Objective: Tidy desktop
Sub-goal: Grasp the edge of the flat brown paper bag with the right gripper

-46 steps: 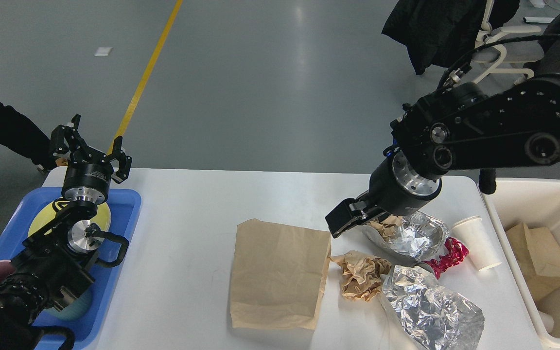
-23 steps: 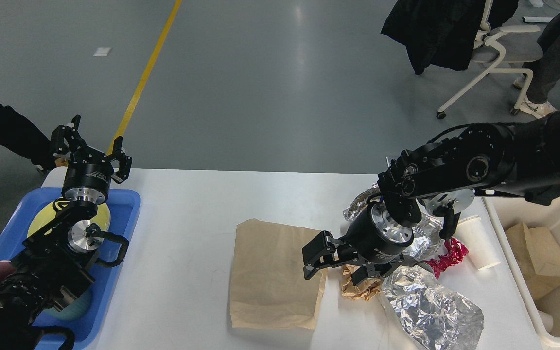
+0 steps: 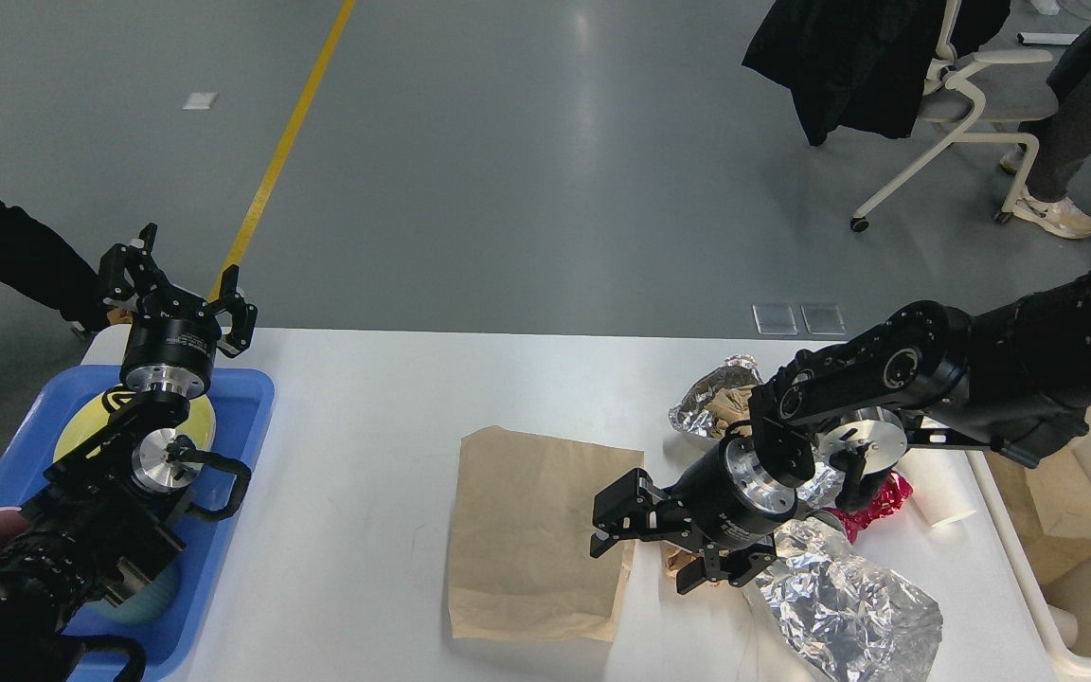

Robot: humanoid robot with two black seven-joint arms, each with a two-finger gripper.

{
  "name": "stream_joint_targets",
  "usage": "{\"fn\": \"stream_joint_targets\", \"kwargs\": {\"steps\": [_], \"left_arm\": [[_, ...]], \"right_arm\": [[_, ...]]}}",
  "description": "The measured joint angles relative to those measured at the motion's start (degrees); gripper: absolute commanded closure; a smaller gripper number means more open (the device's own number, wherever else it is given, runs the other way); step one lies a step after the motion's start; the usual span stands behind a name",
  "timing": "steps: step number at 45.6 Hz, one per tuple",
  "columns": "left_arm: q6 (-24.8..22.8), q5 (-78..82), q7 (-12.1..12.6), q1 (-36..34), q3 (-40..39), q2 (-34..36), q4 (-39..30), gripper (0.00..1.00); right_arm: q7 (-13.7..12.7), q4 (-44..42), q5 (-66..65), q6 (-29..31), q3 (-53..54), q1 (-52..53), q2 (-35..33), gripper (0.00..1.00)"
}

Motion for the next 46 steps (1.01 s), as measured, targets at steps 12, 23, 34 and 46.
{"fn": "stream_joint_targets", "kwargs": {"steps": [12, 23, 34, 46], "left_arm": [[0.00, 0.00, 0.00, 0.00, 0.00, 0.00, 0.00, 0.04], [0.00, 0.00, 0.00, 0.00, 0.00, 0.00, 0.00, 0.04], [0.00, 0.00, 0.00, 0.00, 0.00, 0.00, 0.00, 0.04], [0.00, 0.00, 0.00, 0.00, 0.00, 0.00, 0.01, 0.04]], "right_arm": [[0.00, -4.44, 0.19, -0.71, 0.84, -6.42, 0.34, 0.00], [-0.05, -8.82, 0.39, -2.80, 2.21, -11.04, 1.27, 0.00], [-0.12, -9.25, 0.32, -3.96, 4.40, -12.11, 2.01, 0.00], [-0.14, -12.20, 0.28, -5.84, 5.47, -14.90, 4.88, 0.02]]}}
